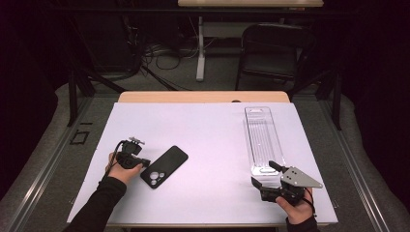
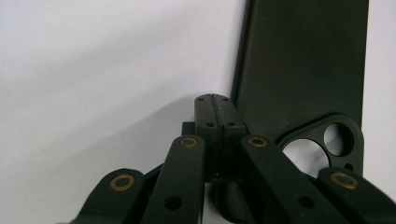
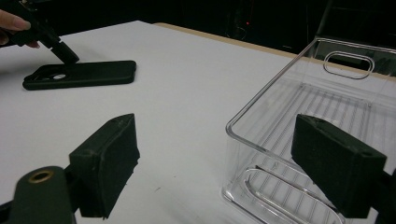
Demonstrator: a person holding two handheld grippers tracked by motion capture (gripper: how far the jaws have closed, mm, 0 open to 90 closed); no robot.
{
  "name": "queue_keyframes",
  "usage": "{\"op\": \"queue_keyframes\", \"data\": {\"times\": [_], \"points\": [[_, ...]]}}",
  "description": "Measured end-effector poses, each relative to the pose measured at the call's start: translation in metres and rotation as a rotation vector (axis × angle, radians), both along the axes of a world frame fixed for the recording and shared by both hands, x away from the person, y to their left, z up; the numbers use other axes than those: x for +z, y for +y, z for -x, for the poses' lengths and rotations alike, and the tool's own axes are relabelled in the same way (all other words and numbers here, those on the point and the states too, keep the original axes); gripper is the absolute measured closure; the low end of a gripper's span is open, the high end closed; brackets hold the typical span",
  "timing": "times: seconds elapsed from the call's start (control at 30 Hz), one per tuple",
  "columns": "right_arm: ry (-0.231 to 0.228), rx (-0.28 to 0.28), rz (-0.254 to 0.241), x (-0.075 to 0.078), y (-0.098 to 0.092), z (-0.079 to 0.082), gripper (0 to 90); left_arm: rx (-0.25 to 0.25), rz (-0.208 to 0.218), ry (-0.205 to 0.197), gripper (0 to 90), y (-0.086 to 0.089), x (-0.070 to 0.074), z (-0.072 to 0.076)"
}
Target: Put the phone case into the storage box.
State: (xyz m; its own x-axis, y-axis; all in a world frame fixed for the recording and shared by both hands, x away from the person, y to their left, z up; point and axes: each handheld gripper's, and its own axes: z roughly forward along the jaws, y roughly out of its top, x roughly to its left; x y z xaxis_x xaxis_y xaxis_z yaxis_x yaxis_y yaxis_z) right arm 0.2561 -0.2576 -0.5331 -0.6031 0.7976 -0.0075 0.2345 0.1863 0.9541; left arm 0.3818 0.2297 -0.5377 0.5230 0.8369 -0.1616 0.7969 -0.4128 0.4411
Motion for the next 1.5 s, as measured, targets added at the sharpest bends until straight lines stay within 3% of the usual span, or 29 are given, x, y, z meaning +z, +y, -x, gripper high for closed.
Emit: {"op": "queue_keyframes", "data": {"times": [0.67,1.03,1.23,1.5], "points": [[0.003,0.000,-0.001,0.000,0.000,0.000,14.4,0.000,-0.003,-0.004,86.9,-0.001,0.002,0.000],[0.004,-0.002,-0.001,0.000,-0.001,0.000,14.4,0.002,0.034,-0.021,70.6,0.001,0.015,0.004],[0.004,-0.003,-0.001,0.000,-0.001,0.000,14.4,0.002,0.036,-0.032,55.9,0.000,0.019,0.007],[0.005,-0.002,0.000,0.000,-0.001,0.000,14.4,-0.002,0.040,-0.042,46.9,-0.002,0.025,0.010]]}}
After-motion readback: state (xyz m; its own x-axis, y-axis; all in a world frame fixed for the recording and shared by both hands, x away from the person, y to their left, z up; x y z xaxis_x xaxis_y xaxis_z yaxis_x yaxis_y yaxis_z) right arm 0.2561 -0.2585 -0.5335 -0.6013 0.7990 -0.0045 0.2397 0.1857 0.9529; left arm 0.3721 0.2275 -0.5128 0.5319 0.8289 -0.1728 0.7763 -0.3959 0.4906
